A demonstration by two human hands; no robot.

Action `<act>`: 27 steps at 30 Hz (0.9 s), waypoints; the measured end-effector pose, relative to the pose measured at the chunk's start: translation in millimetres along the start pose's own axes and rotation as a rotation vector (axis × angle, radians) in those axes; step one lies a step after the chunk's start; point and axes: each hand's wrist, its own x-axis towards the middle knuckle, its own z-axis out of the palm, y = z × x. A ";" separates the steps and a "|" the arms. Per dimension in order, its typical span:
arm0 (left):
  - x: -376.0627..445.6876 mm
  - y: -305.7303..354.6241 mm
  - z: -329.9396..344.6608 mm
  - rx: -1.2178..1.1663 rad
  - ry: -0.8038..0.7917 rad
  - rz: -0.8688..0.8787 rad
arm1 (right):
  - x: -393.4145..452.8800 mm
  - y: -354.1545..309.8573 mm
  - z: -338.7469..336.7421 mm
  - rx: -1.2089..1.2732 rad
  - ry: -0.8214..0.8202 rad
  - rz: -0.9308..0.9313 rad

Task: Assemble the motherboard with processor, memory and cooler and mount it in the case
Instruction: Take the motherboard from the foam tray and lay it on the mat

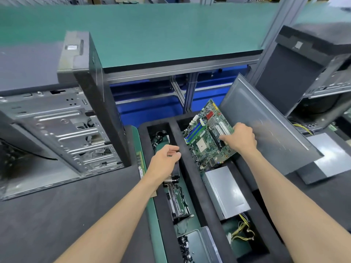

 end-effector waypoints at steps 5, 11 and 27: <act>-4.9 -4.5 -5.9 -0.004 -0.004 -0.032 | 8.7 -7.7 6.5 0.032 -0.153 -0.046; -12.0 -8.6 -14.3 0.000 0.006 -0.044 | 5.6 -14.4 7.3 0.062 -0.105 -0.067; -52.6 1.1 -31.3 -0.081 -0.024 -0.005 | -123.8 15.5 -114.6 0.570 0.078 -0.101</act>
